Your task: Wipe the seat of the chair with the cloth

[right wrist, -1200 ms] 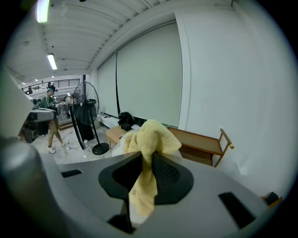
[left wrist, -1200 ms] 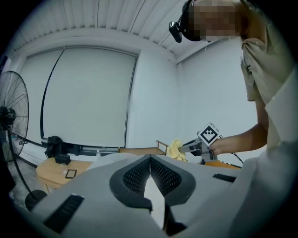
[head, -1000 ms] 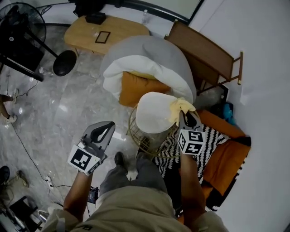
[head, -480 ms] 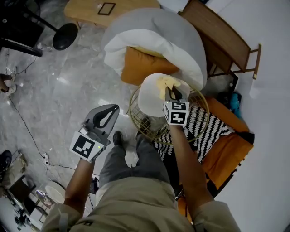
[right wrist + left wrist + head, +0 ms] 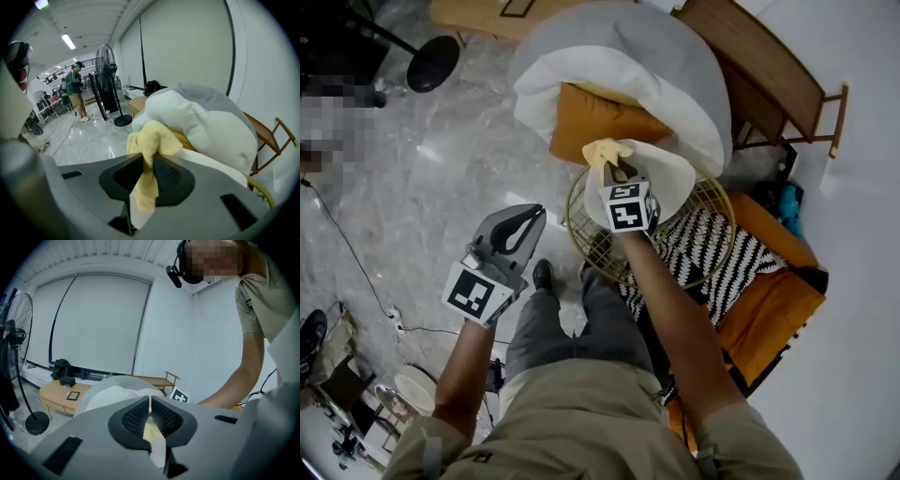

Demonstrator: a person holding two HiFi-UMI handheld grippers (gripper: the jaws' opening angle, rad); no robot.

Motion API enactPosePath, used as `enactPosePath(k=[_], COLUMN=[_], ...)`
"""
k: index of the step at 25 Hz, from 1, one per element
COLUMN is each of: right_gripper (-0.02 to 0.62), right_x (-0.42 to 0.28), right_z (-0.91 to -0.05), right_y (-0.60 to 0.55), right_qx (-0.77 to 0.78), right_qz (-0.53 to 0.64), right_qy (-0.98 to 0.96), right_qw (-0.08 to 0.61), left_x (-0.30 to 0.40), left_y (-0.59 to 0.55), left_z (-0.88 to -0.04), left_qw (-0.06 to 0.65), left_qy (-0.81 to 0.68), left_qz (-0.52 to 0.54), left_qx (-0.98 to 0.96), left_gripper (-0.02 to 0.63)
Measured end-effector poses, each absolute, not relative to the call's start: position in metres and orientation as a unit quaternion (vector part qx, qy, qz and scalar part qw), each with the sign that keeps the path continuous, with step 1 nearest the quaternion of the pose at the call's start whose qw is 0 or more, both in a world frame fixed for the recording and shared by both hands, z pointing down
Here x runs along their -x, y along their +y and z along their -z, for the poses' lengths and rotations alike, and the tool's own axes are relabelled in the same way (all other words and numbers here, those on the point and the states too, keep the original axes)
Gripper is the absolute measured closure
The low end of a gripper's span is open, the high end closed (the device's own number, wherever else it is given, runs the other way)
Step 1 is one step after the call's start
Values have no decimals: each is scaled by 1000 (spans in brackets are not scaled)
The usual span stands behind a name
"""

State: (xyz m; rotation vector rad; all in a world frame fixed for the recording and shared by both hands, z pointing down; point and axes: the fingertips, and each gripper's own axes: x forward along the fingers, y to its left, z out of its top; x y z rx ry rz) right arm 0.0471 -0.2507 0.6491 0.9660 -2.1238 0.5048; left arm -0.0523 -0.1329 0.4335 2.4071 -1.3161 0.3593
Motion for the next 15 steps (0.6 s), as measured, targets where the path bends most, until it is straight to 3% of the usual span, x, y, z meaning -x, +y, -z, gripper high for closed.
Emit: enactPosePath(k=[6,15], right_gripper=[512,512], right_x=[-86,-304], right_z=[-668,-664], right_y=[-260,-262], right_qx=[-414,-600], right_qz=[-233,-283], right_qy=[-804,-674], right_qw=[357,324], left_x=[50,48], left_y=[-135,-136], left_z=[-439,-445], left_qw=[188,189], left_qy=[-461,-448], left_qz=[-132,-139], left_qx=[-857,-863], left_gripper=[589,589])
